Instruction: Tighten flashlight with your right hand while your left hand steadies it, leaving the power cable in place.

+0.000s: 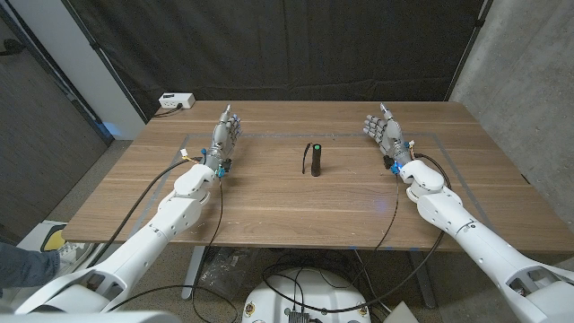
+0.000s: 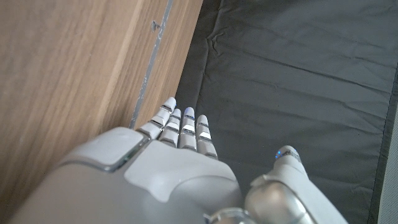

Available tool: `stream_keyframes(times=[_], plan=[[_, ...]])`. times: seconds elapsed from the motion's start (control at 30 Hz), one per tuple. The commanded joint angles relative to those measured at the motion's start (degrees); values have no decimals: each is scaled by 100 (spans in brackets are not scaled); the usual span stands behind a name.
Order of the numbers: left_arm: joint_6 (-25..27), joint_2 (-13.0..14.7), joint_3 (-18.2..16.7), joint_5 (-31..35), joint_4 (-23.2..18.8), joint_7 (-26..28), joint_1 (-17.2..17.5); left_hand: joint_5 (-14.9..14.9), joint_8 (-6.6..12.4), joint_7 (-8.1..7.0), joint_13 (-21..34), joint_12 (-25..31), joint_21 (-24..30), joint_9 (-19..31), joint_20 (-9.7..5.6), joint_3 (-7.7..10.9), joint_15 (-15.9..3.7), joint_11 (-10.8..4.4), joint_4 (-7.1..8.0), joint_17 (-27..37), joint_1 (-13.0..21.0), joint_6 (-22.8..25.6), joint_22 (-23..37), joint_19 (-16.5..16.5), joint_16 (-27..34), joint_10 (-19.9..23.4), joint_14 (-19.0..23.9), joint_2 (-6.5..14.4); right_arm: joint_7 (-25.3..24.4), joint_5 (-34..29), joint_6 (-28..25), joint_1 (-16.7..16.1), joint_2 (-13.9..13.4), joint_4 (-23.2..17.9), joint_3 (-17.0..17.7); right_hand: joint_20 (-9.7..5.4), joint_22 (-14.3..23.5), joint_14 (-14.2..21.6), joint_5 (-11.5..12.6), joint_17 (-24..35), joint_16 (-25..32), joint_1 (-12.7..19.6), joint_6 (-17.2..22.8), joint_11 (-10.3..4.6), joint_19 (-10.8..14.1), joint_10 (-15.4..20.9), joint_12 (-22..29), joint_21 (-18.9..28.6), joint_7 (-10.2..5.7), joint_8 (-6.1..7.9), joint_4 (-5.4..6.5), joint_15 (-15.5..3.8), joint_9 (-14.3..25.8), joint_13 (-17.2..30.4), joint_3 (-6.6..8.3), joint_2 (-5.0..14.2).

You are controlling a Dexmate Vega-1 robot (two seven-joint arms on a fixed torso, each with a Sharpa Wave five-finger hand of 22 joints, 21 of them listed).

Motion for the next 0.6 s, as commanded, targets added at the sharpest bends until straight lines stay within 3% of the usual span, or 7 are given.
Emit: stream_keyframes(times=[0.03,0.3,0.6], plan=[[-85,202,19,264,-291,156,176,42,12,30,10,39,11,17,-215,30,1,-15,-28,9,59,-154,27,-77,19,-59,-44,-47,-46,-110,-93,-56,-44,-209,-98,4,8,9,19,17,31,60,46,-5,40,62,41,34,-11,33,6,33,25,8,21,4],[-362,342,-13,483,-510,223,384,45,37,109,18,88,-36,28,-126,9,35,23,-186,8,318,-148,24,-39,48,60,71,-58,-257,-203,-124,-228,-121,-563,-83,5,9,18,17,16,29,66,54,1,50,71,38,20,-17,34,0,28,25,10,15,4],[-428,668,17,869,-832,218,532,56,112,168,25,155,4,39,31,-123,59,59,-424,11,610,40,26,275,100,291,351,-185,-611,-338,-102,-498,-189,-1009,-21,10,9,52,15,15,32,85,75,-23,85,116,46,3,-24,39,-10,11,26,12,11,14]])
